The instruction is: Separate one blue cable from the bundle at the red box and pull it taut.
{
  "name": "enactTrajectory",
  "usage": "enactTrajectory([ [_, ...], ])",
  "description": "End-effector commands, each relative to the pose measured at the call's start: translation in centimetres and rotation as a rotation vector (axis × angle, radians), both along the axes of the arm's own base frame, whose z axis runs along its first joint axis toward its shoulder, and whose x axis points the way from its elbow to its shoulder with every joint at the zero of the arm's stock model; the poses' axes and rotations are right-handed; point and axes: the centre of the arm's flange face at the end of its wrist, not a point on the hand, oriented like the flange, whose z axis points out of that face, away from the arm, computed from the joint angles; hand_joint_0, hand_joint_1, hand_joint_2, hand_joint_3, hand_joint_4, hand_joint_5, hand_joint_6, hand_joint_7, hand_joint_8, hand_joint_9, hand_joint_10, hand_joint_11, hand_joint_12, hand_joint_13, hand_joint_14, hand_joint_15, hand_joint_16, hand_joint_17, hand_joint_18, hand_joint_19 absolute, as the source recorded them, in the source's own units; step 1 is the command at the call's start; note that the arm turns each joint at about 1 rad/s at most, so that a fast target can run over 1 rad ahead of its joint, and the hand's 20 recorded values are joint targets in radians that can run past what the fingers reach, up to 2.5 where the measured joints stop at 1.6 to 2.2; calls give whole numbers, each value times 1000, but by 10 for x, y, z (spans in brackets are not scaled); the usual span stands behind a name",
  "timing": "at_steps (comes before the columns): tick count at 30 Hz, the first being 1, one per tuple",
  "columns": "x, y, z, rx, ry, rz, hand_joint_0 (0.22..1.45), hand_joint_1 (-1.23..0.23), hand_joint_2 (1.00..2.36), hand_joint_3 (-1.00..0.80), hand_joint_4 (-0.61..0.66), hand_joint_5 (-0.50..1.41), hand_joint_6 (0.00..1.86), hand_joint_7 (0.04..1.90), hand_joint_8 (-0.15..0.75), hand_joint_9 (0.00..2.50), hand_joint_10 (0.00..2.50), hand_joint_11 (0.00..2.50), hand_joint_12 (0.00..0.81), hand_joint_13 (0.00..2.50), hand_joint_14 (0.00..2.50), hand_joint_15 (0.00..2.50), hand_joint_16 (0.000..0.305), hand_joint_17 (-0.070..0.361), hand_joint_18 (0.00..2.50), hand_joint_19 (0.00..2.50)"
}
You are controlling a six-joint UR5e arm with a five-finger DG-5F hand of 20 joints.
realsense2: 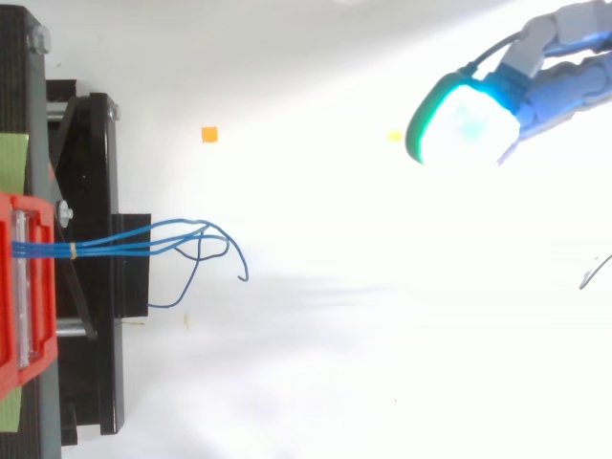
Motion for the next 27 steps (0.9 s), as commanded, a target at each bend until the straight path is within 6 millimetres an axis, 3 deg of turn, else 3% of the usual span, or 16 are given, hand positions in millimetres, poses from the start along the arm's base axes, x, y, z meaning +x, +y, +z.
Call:
enactTrajectory([
  [1,12,2,-13,-12,-22,0,555,-609,1004,-445,233,-198,502,805,282,599,9,390,348,593,12,357,49,110,420,499],
  [18,50,-5,-56,-88,-37,-57,558,-639,1003,-451,234,-198,502,806,282,592,11,385,349,593,12,358,48,109,427,502],
  [27,65,-3,-61,-103,-67,-59,557,-638,1003,-448,235,-198,502,806,282,596,9,381,349,596,13,358,48,108,427,502],
])
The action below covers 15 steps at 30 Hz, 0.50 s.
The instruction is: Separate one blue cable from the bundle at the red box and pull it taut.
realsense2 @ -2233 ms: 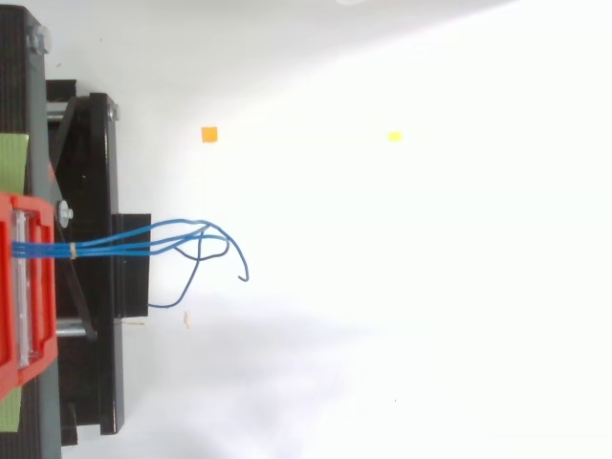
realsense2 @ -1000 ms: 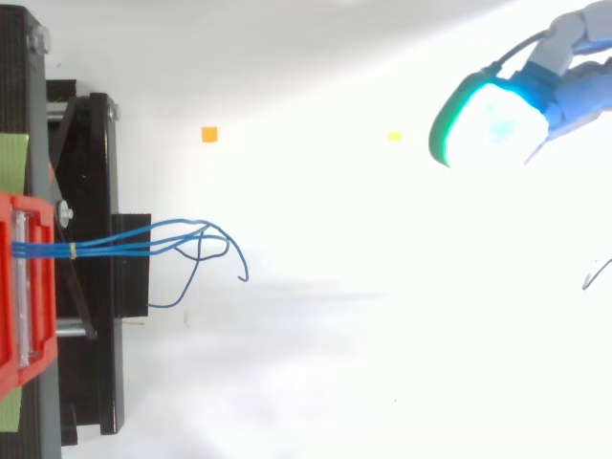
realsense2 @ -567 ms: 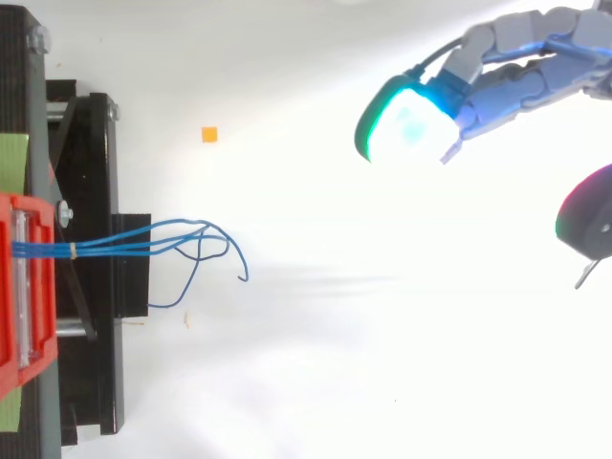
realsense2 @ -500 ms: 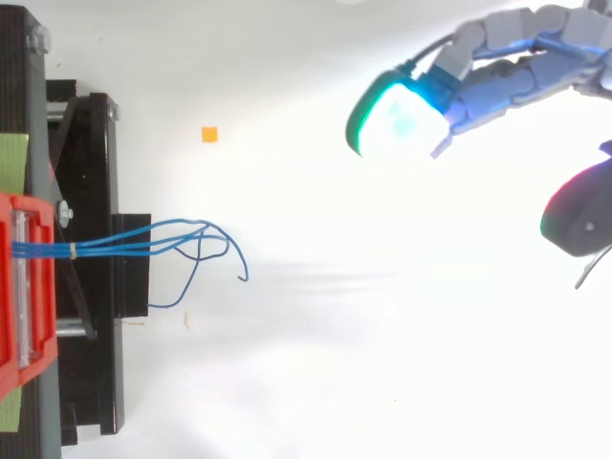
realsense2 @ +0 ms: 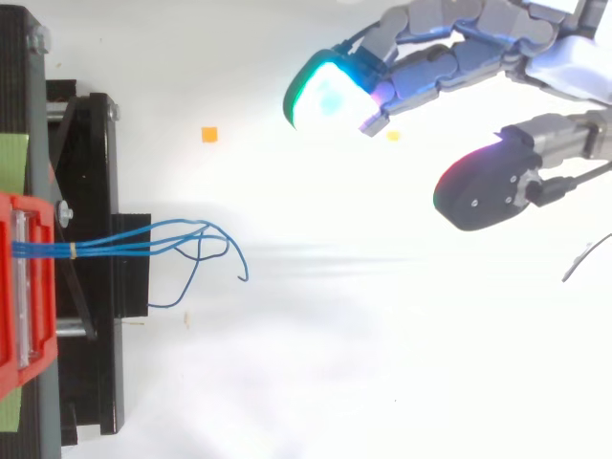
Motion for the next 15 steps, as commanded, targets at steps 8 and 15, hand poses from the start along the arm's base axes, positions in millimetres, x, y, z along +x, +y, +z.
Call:
enactTrajectory([
  [8,38,1,-22,-1,-23,-1,557,-635,1003,-450,240,-195,502,808,285,604,9,387,350,604,12,363,48,108,434,500],
  [15,52,6,-24,-6,-40,25,557,-632,1003,-450,244,-194,502,806,288,608,9,384,351,611,12,368,48,108,438,502],
])
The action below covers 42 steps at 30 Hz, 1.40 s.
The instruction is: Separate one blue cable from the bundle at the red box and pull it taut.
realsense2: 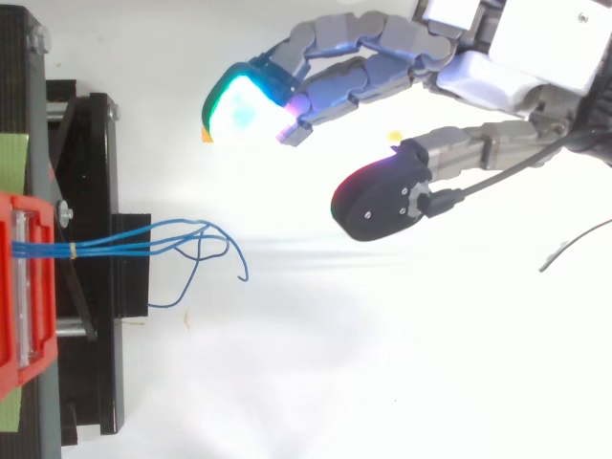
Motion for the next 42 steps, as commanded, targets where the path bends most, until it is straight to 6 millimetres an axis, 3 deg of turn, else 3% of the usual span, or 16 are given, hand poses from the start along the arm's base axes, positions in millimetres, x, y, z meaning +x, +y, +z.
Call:
enactTrajectory([
  [1,3,2,-1,-6,-5,9,557,-632,1004,-449,245,-194,502,802,287,610,9,381,351,610,12,371,48,108,438,502],
  [7,7,4,-10,-5,-7,16,556,-632,1005,-448,246,-192,502,803,289,613,9,390,350,613,12,372,48,108,438,510],
  [8,12,5,-21,-4,-5,19,557,-632,1004,-449,249,-191,502,808,290,615,9,387,351,614,12,364,48,108,438,509],
  [11,17,5,-23,3,-16,25,557,-631,1004,-449,250,-190,502,805,290,618,9,380,350,614,12,372,48,108,439,507],
  [17,42,10,-49,46,-16,67,557,-630,1003,-448,263,-185,502,807,291,622,9,393,351,616,12,373,48,108,441,510],
  [23,45,14,-50,49,-33,77,558,-627,1003,-454,251,-188,502,806,291,630,9,388,350,621,12,375,48,108,442,509],
  [24,47,11,-62,53,-29,72,558,-627,1003,-453,248,-188,502,804,291,630,9,388,351,622,14,370,48,108,443,517],
  [27,61,9,-70,71,-63,85,557,-626,1003,-450,252,-188,502,805,291,629,11,386,352,625,12,377,48,108,446,509],
  [33,73,7,-63,79,-80,87,556,-623,1003,-450,256,-187,502,803,299,652,9,396,353,649,13,377,48,108,464,517],
  [34,75,7,-72,83,-76,89,556,-621,1003,-452,255,-186,502,804,299,653,9,397,352,654,14,382,48,109,468,514],
  [42,82,6,-76,125,-99,120,555,-620,1003,-451,261,-184,502,814,295,649,9,402,358,599,12,371,48,108,441,516],
])
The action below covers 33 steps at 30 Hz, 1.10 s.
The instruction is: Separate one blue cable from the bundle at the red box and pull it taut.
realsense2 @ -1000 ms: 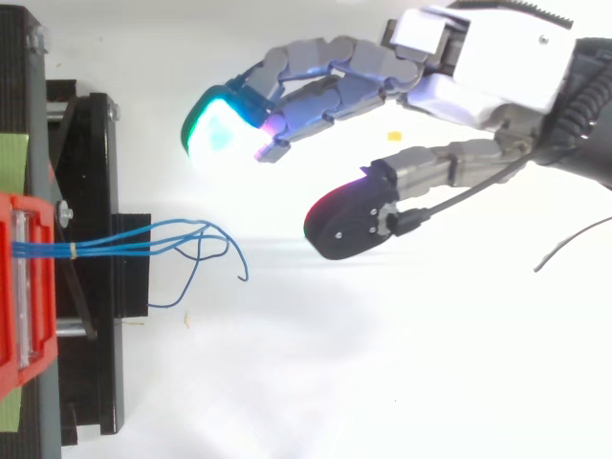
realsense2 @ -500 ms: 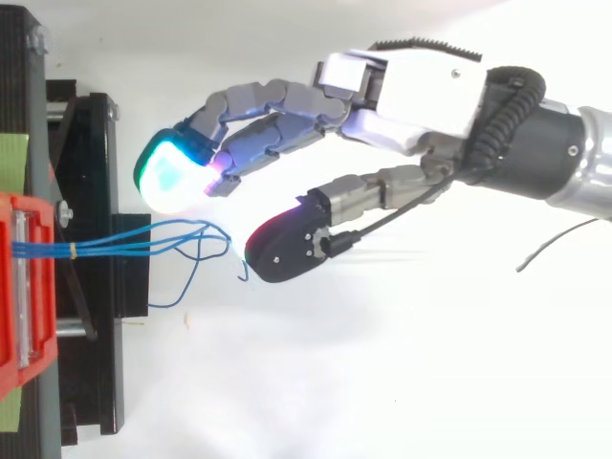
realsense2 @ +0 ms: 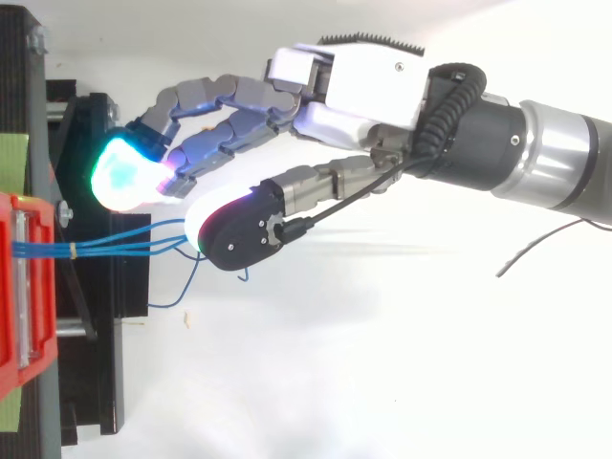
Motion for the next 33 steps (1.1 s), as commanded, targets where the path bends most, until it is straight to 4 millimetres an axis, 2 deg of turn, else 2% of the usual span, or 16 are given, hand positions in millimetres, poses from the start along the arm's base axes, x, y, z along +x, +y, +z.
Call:
enactTrajectory([
  [1,1,0,-1,20,-7,19,555,-620,1003,-451,261,-184,502,814,295,649,9,402,358,599,12,371,48,108,441,516],
  [13,2,-5,2,100,-39,92,579,-633,1006,-411,265,-177,502,858,293,635,10,397,357,593,13,377,47,106,431,525],
  [18,5,-4,-17,115,-39,114,581,-634,1005,-411,266,-174,502,866,293,639,10,409,357,601,13,376,47,105,437,525],
  [27,7,-2,-15,126,-55,157,613,-657,1012,-310,258,-171,503,900,290,640,10,407,354,612,14,386,46,104,445,532],
  [33,6,-1,-15,125,-54,178,605,-656,1010,-353,257,-171,503,916,293,639,10,413,353,616,13,386,47,105,452,533],
])
